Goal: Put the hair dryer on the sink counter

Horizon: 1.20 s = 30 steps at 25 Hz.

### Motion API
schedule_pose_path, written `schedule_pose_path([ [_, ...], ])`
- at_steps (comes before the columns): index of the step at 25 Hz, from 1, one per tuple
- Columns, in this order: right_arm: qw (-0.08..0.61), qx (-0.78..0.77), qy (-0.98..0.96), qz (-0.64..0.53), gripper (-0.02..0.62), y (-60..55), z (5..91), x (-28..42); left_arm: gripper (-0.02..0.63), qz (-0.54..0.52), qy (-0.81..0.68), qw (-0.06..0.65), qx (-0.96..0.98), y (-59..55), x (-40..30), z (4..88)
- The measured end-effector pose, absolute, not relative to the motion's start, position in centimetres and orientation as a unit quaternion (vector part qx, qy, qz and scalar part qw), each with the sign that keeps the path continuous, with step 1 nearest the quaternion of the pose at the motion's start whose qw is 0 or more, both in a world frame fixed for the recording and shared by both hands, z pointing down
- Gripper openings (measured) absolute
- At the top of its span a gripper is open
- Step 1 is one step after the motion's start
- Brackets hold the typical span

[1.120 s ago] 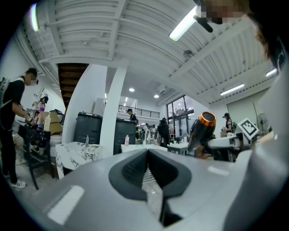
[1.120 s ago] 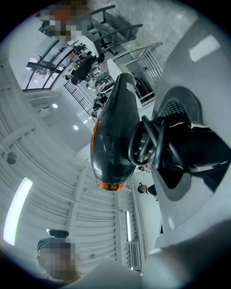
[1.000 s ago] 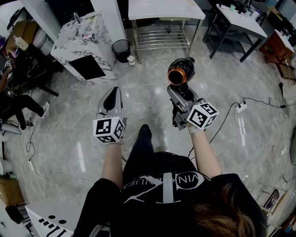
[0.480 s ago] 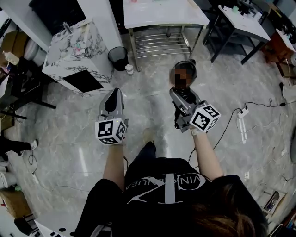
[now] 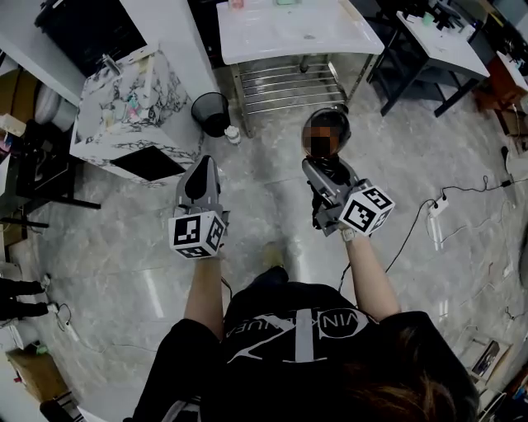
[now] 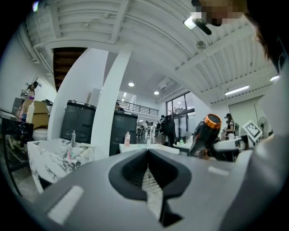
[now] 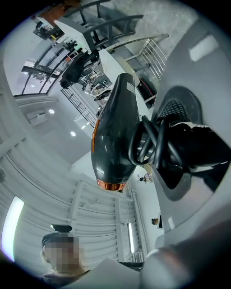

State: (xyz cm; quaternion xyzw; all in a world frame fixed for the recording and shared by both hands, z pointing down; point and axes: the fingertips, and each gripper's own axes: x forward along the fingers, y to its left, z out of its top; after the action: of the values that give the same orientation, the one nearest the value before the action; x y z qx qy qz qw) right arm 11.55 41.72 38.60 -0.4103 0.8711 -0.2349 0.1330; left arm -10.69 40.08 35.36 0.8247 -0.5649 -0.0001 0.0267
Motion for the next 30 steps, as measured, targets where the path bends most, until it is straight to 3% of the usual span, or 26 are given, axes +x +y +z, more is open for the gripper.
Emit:
schedule_pose_path([
  [30, 0.132, -0.398, 0.877, -0.234, 0.253, 21.8, 38.8, 7.6, 0.0, -0.01, -0.587, 0.028, 0.809, 20.9, -16.6, 35.2],
])
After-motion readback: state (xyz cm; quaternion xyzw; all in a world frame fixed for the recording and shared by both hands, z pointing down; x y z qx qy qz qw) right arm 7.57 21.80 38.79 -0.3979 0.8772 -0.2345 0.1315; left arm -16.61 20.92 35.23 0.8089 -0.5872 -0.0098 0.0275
